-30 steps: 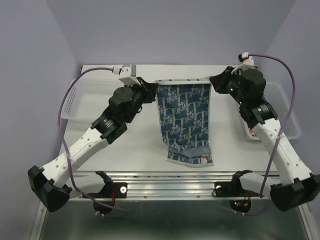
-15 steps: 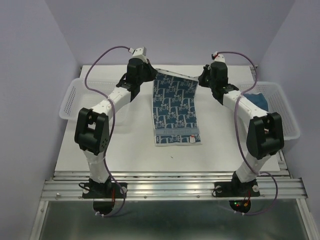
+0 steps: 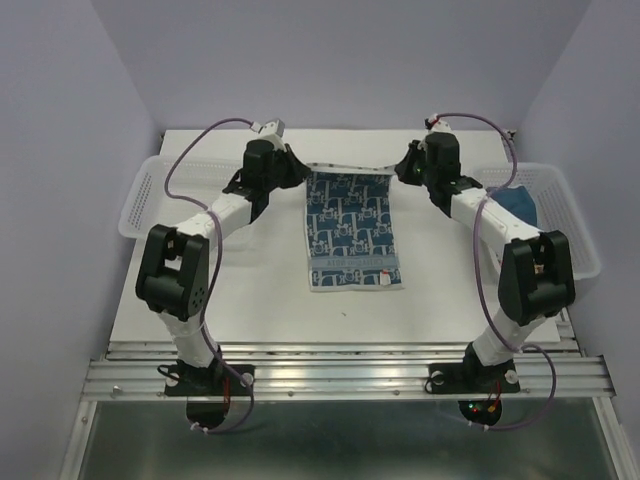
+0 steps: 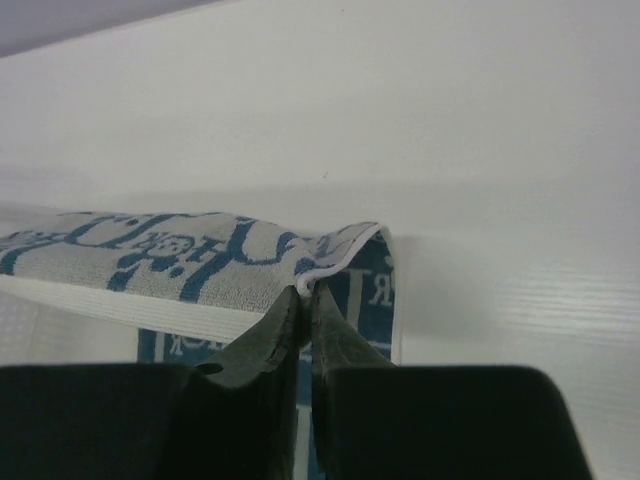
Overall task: Fold and stack the towels
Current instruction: Fold the towel
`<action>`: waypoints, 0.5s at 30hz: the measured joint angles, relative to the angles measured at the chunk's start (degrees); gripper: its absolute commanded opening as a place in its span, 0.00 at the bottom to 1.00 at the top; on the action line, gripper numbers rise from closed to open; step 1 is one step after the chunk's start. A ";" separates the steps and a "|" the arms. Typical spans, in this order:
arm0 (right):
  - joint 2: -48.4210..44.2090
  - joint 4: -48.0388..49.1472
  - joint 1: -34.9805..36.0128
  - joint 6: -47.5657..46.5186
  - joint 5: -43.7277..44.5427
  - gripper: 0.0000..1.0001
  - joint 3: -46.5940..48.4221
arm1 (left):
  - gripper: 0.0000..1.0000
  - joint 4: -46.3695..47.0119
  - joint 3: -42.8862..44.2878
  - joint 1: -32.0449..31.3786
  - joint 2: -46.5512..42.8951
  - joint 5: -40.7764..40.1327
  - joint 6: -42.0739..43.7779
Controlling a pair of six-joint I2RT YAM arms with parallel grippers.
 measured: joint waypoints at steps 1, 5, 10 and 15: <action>-1.99 -0.35 0.02 0.83 -1.53 0.01 -2.03 | 0.00 0.61 -2.43 -0.02 -1.40 0.28 -0.46; -9.25 0.24 0.09 4.33 -5.79 0.01 -11.08 | 0.00 3.93 -15.45 -0.22 -10.43 1.90 -3.85; -15.45 0.02 0.11 7.63 -9.55 0.01 -20.72 | 0.00 8.81 -28.72 -1.40 -18.34 3.89 -7.74; -22.62 -1.40 1.03 9.55 -10.84 0.01 -28.00 | 0.00 10.12 -38.12 -3.93 -25.05 3.10 -10.62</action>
